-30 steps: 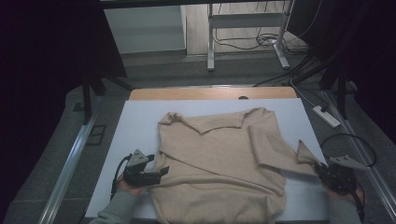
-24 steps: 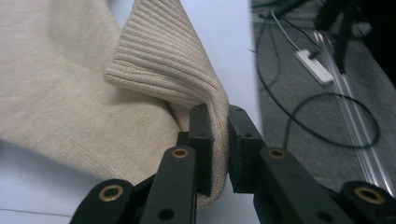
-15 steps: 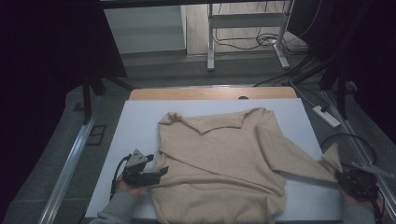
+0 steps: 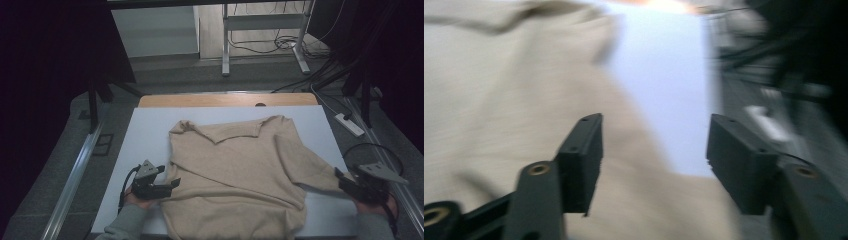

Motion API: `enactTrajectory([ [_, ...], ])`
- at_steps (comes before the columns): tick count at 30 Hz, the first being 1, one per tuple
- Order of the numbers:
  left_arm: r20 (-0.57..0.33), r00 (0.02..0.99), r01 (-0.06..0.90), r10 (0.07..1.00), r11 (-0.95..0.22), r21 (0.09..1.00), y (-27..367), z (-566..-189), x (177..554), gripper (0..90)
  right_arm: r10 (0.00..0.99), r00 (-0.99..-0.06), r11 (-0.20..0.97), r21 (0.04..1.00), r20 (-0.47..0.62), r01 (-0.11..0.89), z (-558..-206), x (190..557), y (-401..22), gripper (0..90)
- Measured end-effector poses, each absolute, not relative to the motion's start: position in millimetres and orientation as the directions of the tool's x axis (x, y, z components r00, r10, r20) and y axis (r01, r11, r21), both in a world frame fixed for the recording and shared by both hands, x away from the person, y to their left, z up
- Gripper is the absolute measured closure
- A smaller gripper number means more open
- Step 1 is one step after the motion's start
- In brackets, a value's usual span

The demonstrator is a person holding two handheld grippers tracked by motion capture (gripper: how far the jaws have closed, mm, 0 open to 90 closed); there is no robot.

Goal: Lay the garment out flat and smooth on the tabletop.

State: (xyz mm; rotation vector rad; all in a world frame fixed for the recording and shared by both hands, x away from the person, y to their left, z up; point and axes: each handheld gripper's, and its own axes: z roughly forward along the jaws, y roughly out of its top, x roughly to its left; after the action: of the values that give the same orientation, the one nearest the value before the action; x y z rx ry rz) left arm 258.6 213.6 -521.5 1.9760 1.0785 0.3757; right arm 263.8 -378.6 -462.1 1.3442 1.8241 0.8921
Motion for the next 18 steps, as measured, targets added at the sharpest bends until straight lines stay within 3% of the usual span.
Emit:
enactTrajectory([
  [4,-0.120,0.588,0.550,0.800,-0.286,0.785,213,-522,259,20.7,0.911,-0.387,0.341,0.786,-0.142,0.515,-474,284,-349,34.7],
  [8,-0.122,0.588,0.553,0.800,-0.287,0.782,214,-522,259,20.8,0.875,-0.467,0.395,0.741,-0.124,0.543,-487,315,-332,32.2],
  [14,-0.121,0.586,0.557,0.801,-0.289,0.779,214,-523,259,20.8,0.877,-0.475,0.403,0.653,-0.075,0.641,-507,355,-340,22.4],
  [18,-0.120,0.584,0.559,0.803,-0.290,0.777,214,-524,259,20.7,0.896,-0.441,0.371,0.643,-0.058,0.669,-510,366,-352,22.3],
])
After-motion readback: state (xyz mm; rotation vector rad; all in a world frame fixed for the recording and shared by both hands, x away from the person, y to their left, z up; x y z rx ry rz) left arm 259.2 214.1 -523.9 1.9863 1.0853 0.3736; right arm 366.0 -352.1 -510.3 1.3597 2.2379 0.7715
